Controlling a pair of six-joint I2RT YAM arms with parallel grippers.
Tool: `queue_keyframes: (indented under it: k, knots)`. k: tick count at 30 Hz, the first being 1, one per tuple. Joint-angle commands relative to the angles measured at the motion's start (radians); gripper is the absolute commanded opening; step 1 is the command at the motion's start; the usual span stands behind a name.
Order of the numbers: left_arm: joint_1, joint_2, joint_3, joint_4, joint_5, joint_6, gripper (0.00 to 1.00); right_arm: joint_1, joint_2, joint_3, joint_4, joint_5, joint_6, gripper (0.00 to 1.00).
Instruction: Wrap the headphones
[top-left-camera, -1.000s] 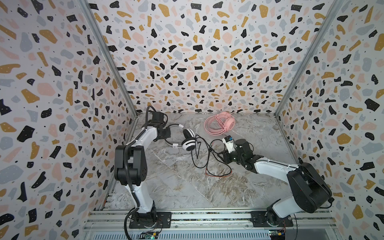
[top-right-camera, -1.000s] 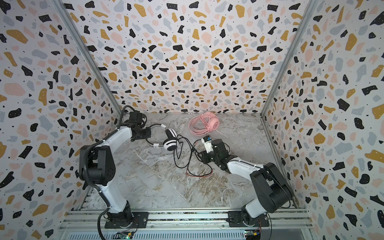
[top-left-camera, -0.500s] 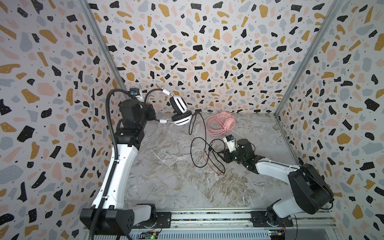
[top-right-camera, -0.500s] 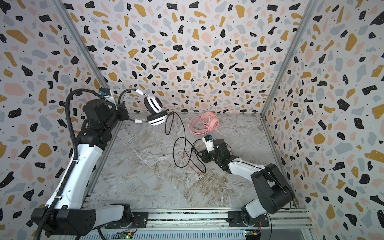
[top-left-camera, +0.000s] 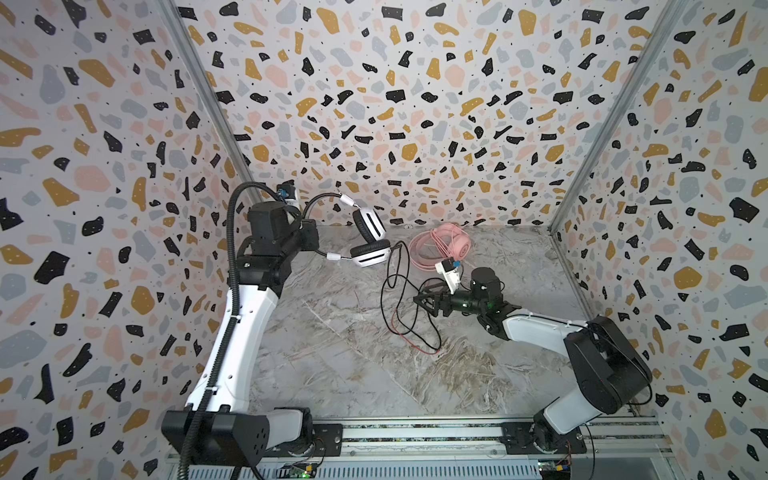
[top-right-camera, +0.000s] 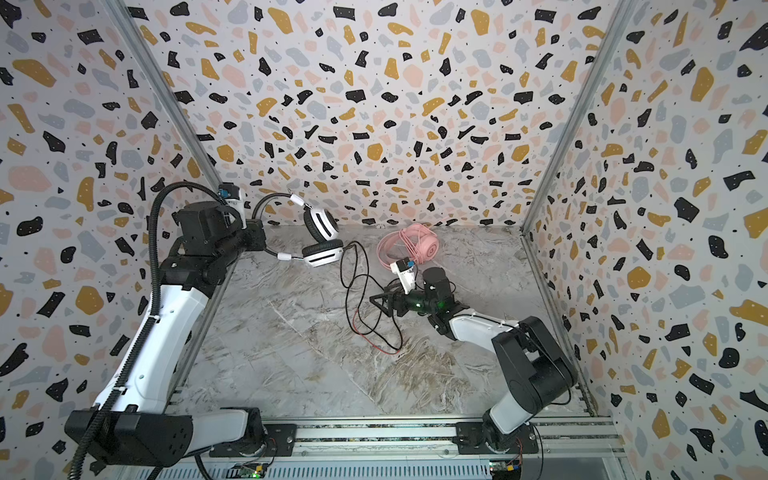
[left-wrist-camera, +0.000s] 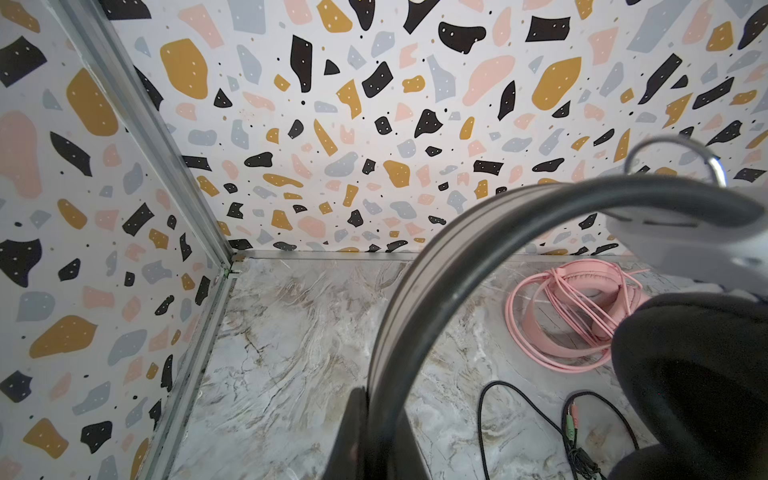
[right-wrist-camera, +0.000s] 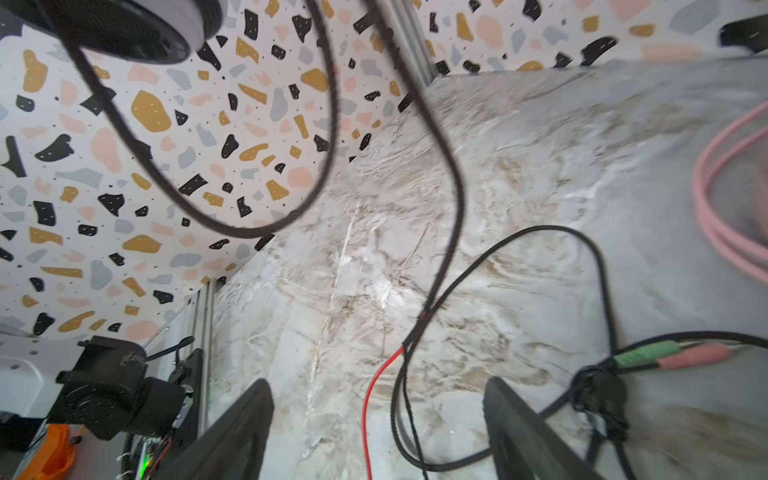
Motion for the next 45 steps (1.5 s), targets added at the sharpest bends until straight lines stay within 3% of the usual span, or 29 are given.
queue_keyframes:
  k: [1, 6, 11, 12, 16, 21, 24, 29, 34, 38, 42, 45]
  knots:
    - [0.000, -0.032, 0.041, 0.062, 0.044, -0.015, 0.00, 0.067, 0.099, 0.096, -0.022, 0.007, 0.009, 0.82]
    - [0.000, -0.049, 0.048, 0.058, 0.041, -0.016, 0.00, 0.097, 0.269, 0.176, -0.011, 0.170, 0.011, 0.79]
    - [0.000, -0.049, 0.054, 0.048, 0.052, -0.021, 0.00, 0.090, 0.412, 0.262, 0.068, 0.141, 0.086, 0.73]
    - [0.000, -0.049, 0.056, 0.047, 0.052, -0.021, 0.00, 0.092, 0.422, 0.271, 0.076, 0.139, 0.092, 0.70]
    - [0.000, -0.046, 0.061, 0.034, 0.040, -0.017, 0.00, 0.087, 0.405, 0.249, 0.119, 0.130, 0.079, 0.36]
    - [0.002, -0.040, 0.040, 0.036, 0.014, -0.020, 0.00, 0.038, 0.253, 0.134, 0.091, 0.202, 0.072, 0.08]
    - [0.003, -0.035, 0.017, 0.048, 0.008, -0.029, 0.00, -0.036, 0.118, 0.040, 0.076, 0.241, 0.094, 0.00]
    - [0.003, -0.020, 0.008, 0.036, -0.134, -0.055, 0.00, -0.148, -0.164, -0.100, -0.005, 0.297, 0.087, 0.00]
    - [0.005, -0.026, -0.031, 0.084, -0.299, -0.143, 0.00, -0.159, -0.443, -0.202, -0.188, 0.364, 0.011, 0.00]
    - [0.005, -0.017, -0.048, 0.127, -0.193, -0.196, 0.00, -0.111, -0.522, -0.214, -0.353, 0.361, -0.045, 0.00]
    - [0.000, 0.021, -0.064, 0.158, -0.062, -0.288, 0.00, 0.031, -0.448, -0.129, -0.524, 0.395, -0.135, 0.00]
    - [-0.029, 0.054, -0.056, 0.153, -0.040, -0.302, 0.00, 0.145, -0.376, -0.021, -0.660, 0.450, -0.207, 0.00]
